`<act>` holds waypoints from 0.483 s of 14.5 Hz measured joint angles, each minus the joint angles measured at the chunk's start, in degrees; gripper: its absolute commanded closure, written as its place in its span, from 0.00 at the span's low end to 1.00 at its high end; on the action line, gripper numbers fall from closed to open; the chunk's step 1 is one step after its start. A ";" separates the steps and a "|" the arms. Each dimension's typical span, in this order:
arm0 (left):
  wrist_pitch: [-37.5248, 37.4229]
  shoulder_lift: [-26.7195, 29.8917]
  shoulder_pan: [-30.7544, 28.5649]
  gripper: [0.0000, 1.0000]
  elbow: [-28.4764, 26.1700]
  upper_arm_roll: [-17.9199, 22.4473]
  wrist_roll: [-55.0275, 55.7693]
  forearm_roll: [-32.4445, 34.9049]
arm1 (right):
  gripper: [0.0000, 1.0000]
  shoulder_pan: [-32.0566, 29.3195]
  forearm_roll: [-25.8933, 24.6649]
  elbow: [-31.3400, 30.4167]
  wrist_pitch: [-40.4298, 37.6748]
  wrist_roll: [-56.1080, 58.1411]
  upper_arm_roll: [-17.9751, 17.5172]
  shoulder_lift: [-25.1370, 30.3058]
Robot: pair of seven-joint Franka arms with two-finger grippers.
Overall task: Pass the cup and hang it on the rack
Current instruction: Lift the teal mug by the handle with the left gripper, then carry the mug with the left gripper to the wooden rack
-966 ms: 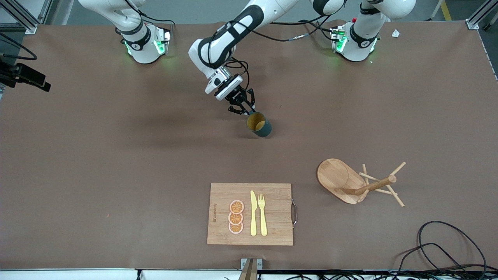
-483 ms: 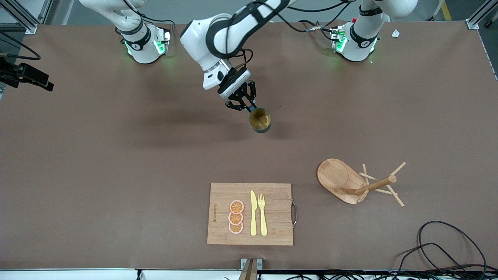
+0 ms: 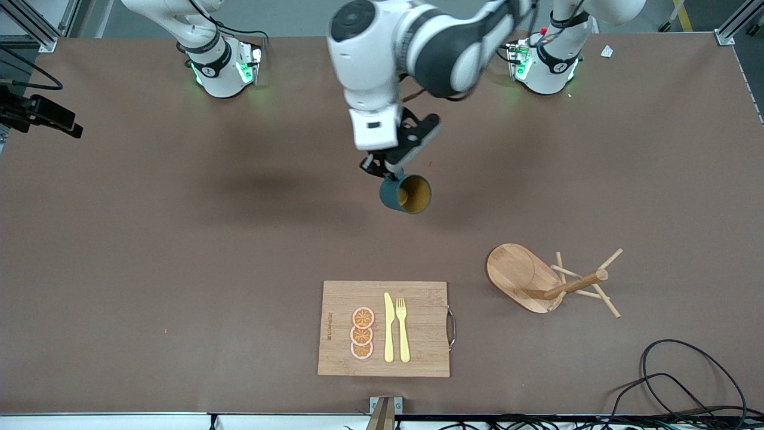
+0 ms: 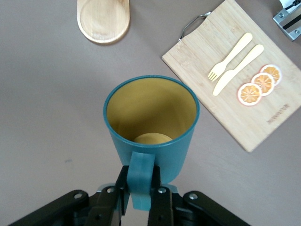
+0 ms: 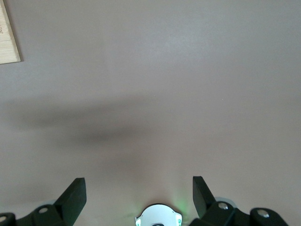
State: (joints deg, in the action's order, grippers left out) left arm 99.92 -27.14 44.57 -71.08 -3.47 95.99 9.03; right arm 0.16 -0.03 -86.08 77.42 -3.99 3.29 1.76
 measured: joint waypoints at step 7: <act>2.78 1.90 -13.31 0.99 -0.32 0.01 -11.57 -20.63 | 0.00 -0.64 0.00 -0.05 0.05 1.86 0.11 1.68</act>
State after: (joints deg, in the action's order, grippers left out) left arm 102.71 -25.24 31.26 -71.40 -3.46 84.42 -11.59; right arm -0.49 -0.03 -86.13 77.48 -2.13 3.40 3.44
